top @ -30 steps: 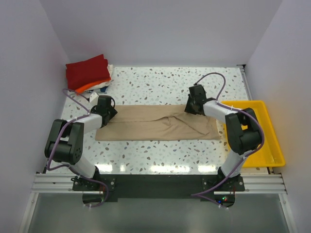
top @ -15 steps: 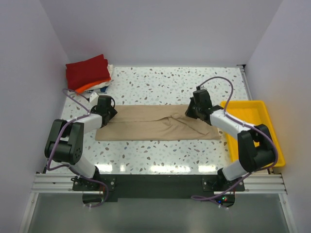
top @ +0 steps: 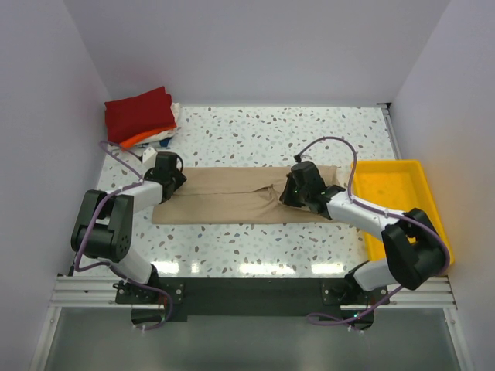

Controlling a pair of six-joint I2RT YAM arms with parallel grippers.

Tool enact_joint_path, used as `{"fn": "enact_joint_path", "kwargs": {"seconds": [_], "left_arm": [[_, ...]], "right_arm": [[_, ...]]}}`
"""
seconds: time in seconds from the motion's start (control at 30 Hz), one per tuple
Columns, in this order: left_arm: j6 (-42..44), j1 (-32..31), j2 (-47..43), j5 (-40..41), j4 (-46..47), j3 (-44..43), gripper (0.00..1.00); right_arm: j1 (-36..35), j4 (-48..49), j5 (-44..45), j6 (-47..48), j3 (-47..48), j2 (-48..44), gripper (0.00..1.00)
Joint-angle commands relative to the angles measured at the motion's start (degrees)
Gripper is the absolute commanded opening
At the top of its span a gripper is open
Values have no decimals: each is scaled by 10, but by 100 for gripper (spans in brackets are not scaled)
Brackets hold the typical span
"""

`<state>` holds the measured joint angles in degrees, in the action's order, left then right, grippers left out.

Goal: Fold and stack the t-shirts
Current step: Fold the tshirt

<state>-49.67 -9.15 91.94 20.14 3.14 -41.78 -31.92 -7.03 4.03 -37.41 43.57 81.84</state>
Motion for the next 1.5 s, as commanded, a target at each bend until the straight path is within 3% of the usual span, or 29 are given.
{"fn": "enact_joint_path", "kwargs": {"seconds": [0.0, 0.37, 0.67, 0.87, 1.23, 1.47], "left_arm": [[14, -3, 3, 10, 17, -12, 47], [16, -3, 4, 6, 21, -15, 47], [18, -3, -4, 3, 24, -14, 47], [13, -3, -4, -16, 29, -21, 46], [19, -8, -19, -41, 27, -37, 46], [21, -52, -35, -44, 20, -17, 45]], "right_arm": [[-16, 43, 38, -14, -2, 0, 6], [-43, 18, 62, 7, 10, -1, 27], [-42, -46, 102, 23, 20, -114, 36], [-40, -75, 127, 14, 53, -71, 37], [-42, -26, 92, -24, 55, 110, 35], [-42, -68, 114, -21, 54, 57, 36]]}}
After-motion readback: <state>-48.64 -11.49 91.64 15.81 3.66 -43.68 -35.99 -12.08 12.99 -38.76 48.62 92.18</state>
